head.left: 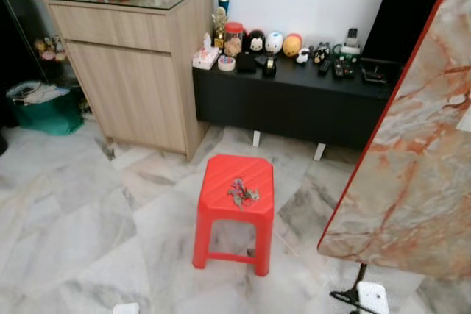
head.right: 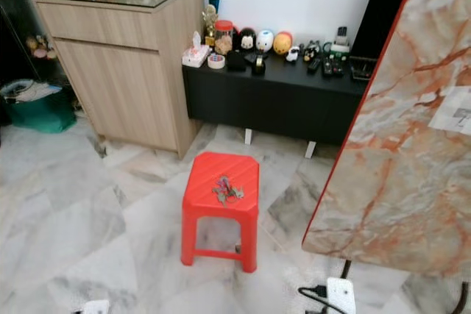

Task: Hang keys on a hook

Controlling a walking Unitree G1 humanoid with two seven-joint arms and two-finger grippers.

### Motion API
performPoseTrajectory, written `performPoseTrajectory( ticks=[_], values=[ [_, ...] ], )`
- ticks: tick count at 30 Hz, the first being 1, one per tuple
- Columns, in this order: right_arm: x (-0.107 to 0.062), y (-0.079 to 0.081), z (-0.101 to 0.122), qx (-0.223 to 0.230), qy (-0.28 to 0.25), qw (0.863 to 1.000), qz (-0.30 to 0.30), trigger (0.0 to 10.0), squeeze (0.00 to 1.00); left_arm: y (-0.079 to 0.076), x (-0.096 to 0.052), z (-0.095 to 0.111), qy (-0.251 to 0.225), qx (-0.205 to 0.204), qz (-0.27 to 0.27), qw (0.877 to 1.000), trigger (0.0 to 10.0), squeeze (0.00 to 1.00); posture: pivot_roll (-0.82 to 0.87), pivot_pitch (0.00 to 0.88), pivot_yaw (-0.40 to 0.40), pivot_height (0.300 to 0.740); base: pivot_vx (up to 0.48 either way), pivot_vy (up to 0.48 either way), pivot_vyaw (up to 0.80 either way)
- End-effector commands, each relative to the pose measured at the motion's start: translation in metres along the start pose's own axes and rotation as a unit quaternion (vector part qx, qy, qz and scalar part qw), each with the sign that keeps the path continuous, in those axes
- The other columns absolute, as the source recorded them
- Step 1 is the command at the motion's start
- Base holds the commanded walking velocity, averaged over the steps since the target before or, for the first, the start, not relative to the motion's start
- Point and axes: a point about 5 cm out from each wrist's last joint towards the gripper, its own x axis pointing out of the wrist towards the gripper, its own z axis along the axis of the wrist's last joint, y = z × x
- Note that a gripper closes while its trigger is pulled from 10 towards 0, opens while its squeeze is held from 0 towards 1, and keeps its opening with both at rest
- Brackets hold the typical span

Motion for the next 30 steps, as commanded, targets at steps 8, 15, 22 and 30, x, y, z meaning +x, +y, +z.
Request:
performPoseTrajectory(
  ticks=[8,15,22,30],
  values=[
    [0.000,-0.006,0.001,0.011,-0.004,1.000,-0.011,10.0,0.00,0.000,0.001,0.003,0.000,0.003,-0.004,1.000,10.0,0.00,0.03,0.000,-0.042,0.740,0.000,-0.241,0.00],
    [0.000,-0.005,0.002,0.038,-0.017,0.999,-0.018,10.0,0.00,0.000,0.001,0.003,0.000,0.002,-0.003,1.000,10.0,0.00,0.02,0.000,-0.037,0.740,0.000,0.000,0.00],
    [-0.001,-0.008,0.008,0.092,-0.057,0.993,-0.050,10.0,0.00,0.001,0.003,0.011,-0.008,0.001,-0.001,1.000,10.0,0.00,0.02,0.000,-0.040,0.740,0.000,0.000,0.00],
    [-0.003,-0.008,0.070,0.068,-0.193,0.976,-0.079,10.0,0.00,0.007,0.004,0.020,-0.014,0.001,0.006,1.000,10.0,0.00,0.03,0.000,-0.046,0.740,0.000,0.000,0.00]
  ],
)
